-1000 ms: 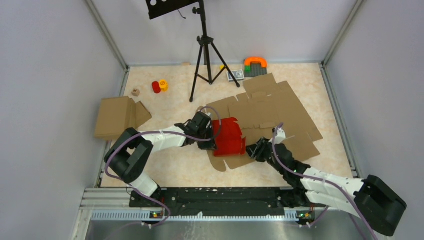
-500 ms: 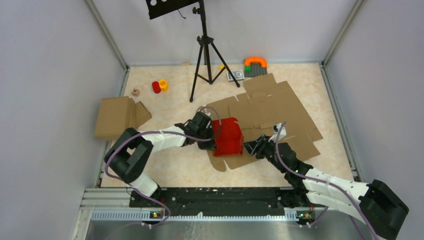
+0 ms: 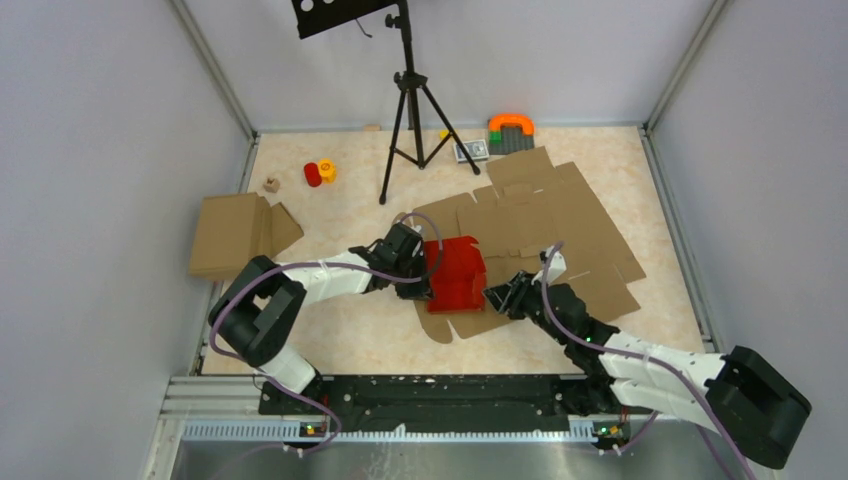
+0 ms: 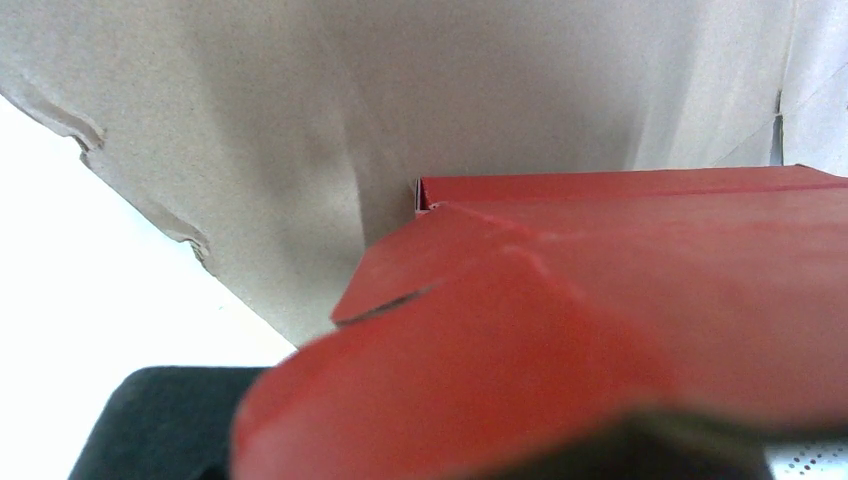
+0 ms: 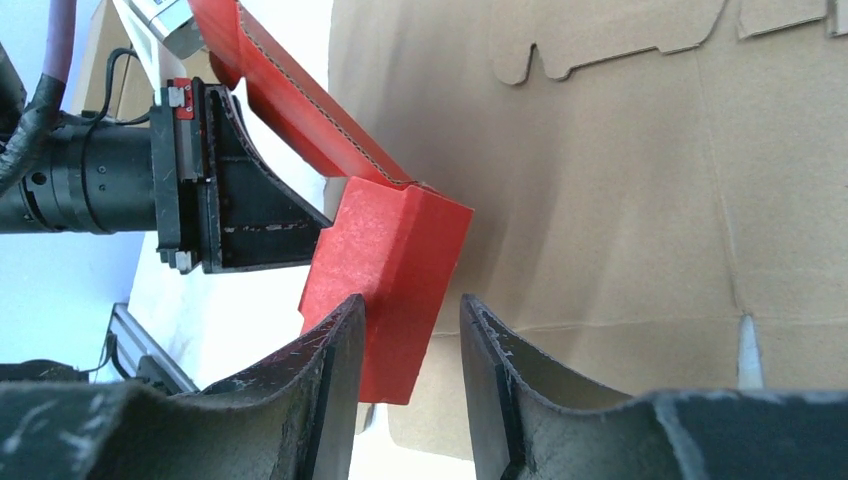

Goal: Fold the paper box

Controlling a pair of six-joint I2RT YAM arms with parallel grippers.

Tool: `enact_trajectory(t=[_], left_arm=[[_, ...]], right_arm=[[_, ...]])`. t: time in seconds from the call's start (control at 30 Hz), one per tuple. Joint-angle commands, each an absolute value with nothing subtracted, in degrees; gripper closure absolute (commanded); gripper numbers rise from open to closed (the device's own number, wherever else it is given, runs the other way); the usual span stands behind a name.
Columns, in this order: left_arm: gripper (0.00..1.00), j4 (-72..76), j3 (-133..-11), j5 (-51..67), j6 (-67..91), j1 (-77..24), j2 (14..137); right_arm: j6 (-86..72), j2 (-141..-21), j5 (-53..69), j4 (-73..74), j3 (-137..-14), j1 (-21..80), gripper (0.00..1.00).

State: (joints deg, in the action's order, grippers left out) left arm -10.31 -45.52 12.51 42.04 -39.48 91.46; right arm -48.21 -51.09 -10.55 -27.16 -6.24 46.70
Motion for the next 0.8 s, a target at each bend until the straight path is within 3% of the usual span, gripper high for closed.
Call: enact_trajectory(t=[0.0,0.5,0.77], left_arm=[[1.00,-10.4,-44.7,12.3,41.7,-39.5,89.7],[1.00,-11.7,-44.8,9.6,41.6,-39.9,88.8],[1.00,-12.5,-45.2,7.0,41.2,-40.8,88.6]], right_arm=[[-48.6,-53.0,-7.9,-31.1,-9.3,46.5,0.61],[-47.4,-63.3,-5.6,-27.3,-13.3,46.5,0.68],[-42.5,-67.6,-6.3,-18.0,-18.4,46.6,0.72]])
